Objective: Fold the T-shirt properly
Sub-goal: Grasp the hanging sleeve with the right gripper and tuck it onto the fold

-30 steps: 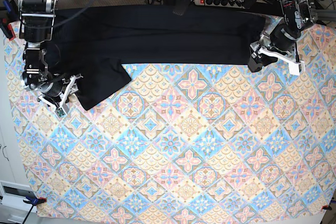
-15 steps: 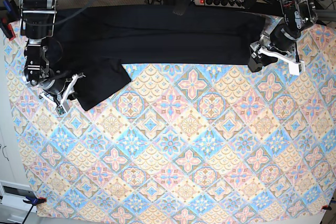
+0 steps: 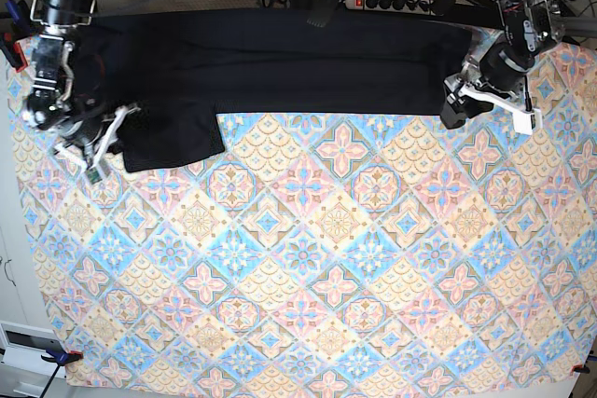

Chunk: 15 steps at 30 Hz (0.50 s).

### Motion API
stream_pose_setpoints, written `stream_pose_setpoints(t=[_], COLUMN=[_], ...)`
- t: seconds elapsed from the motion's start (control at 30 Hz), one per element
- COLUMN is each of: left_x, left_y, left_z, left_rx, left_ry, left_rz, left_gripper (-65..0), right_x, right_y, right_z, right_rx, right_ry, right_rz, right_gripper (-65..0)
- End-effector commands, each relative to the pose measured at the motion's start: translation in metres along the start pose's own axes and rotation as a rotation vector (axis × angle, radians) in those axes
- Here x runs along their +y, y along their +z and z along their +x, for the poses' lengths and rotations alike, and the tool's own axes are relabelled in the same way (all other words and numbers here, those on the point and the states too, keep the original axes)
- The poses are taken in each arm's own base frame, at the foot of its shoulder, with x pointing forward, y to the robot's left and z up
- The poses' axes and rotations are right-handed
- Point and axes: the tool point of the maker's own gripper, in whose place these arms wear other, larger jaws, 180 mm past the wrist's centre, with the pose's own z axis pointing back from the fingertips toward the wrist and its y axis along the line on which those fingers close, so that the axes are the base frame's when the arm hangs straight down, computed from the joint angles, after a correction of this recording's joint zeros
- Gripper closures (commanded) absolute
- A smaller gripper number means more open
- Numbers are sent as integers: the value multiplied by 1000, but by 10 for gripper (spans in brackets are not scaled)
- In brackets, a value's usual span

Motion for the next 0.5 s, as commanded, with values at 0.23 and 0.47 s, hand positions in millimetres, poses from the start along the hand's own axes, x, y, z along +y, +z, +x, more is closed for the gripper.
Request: stream_pose_setpoints(t=[0.23,0.47], left_x=[-4,-3], left_y=[3,3], left_z=[10,10], left_rx=[-30,-29], left_ry=[-17,-16], left_rz=[-13,-13], left_gripper=[-451,-451], right_x=[3,-8], right_y=[53,106], right_z=[-9,-41], right_rx=[-36,8], right_ry=[34,51], right_rz=[-48,-151], right_gripper=[-6,-6])
